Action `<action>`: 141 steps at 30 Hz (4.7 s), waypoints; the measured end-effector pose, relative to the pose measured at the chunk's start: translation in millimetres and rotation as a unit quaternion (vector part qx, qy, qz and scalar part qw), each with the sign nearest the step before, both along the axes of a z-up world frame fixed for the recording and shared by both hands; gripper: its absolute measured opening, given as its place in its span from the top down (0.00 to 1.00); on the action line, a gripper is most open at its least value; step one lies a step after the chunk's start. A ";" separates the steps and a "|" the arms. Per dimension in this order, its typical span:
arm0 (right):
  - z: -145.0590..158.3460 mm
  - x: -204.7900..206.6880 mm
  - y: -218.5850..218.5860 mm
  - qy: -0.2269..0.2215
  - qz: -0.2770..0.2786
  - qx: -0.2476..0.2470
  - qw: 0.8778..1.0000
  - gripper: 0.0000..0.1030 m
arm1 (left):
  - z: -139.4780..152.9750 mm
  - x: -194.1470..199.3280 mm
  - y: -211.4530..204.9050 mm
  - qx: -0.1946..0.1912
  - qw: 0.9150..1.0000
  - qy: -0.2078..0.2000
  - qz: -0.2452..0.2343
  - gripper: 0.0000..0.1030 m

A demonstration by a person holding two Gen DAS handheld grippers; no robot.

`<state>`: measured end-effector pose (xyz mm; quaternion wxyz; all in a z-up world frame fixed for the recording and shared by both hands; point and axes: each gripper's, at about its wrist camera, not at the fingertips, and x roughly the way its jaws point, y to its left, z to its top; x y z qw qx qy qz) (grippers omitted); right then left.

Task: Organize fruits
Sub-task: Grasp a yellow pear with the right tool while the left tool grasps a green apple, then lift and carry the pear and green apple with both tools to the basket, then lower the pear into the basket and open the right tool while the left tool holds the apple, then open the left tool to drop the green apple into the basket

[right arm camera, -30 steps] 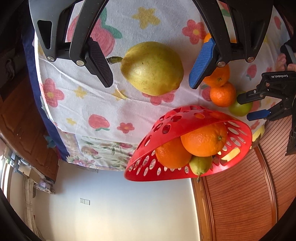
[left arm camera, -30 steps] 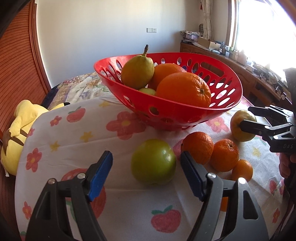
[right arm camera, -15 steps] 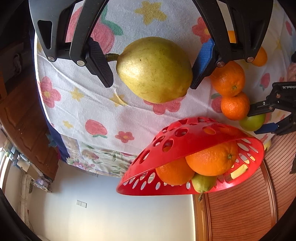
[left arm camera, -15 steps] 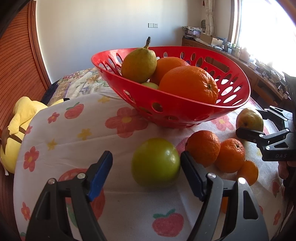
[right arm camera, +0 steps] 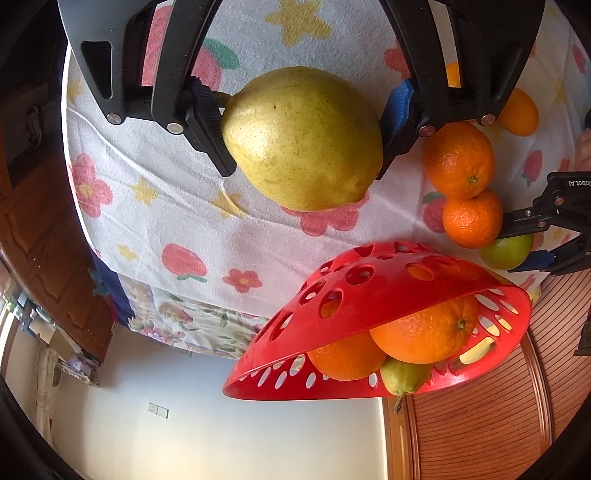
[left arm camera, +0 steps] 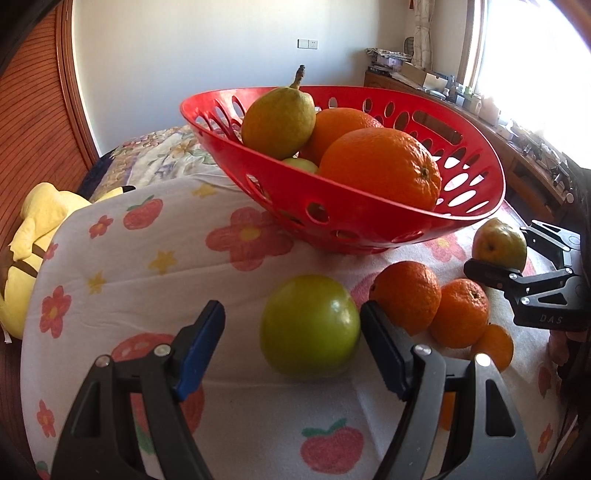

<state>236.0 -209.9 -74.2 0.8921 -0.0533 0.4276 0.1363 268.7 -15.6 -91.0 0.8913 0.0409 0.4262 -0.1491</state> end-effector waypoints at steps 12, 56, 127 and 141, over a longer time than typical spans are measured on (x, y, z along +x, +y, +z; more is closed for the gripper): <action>1.6 -4.5 0.5 0.001 0.001 0.002 1.000 0.29 | -3.4 -4.9 -2.3 -0.013 1.000 0.006 -0.027 0.52; 85.1 -92.1 12.4 -0.073 0.034 0.036 0.996 0.30 | 78.9 -99.6 -2.0 -0.040 0.996 -0.068 -0.035 0.52; 87.3 50.7 16.0 -0.088 0.029 0.053 0.994 0.24 | 91.0 41.9 -4.4 -0.053 0.995 -0.086 -0.026 0.52; 87.7 41.0 22.5 -0.091 0.039 0.058 0.993 0.24 | 77.4 53.1 -10.5 -0.028 0.997 -0.074 -0.011 0.46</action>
